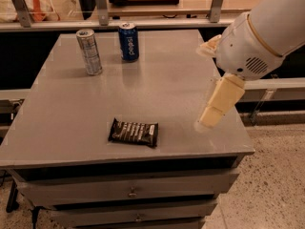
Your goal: Move rxbar chocolate near pepsi can
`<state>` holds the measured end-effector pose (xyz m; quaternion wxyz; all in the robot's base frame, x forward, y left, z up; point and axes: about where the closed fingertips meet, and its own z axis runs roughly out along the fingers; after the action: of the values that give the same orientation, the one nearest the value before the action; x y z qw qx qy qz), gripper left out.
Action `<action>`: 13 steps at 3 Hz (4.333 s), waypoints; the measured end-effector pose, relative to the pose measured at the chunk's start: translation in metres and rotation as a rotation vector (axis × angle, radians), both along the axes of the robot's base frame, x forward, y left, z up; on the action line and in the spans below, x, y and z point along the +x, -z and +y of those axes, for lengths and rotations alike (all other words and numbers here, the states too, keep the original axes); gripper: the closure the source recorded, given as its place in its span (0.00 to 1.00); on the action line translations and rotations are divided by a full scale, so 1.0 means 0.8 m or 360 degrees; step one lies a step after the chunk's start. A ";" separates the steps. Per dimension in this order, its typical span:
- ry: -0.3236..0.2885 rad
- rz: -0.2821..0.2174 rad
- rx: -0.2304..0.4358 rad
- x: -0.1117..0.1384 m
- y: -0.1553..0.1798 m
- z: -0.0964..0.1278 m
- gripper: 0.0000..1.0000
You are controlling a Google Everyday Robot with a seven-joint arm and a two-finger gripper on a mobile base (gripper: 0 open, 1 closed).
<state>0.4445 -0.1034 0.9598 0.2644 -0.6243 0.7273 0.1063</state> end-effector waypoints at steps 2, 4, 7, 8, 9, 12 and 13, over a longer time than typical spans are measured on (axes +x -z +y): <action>-0.0029 0.0008 0.0080 -0.005 0.009 0.021 0.00; -0.0263 0.0004 0.0313 -0.008 0.039 0.120 0.00; -0.0272 0.0013 0.0497 0.016 0.106 0.200 0.00; -0.0246 0.0024 0.0499 0.030 0.138 0.191 0.00; -0.0263 0.0033 0.0501 0.033 0.147 0.181 0.00; -0.0296 0.0075 0.0521 0.030 0.176 0.164 0.64; -0.0297 0.0075 0.0521 0.030 0.172 0.164 0.88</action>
Offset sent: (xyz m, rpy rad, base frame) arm -0.0079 0.0463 -0.0258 0.1533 0.0252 0.0500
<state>0.4687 0.0276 0.8225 0.3344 -0.6350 0.6453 0.2617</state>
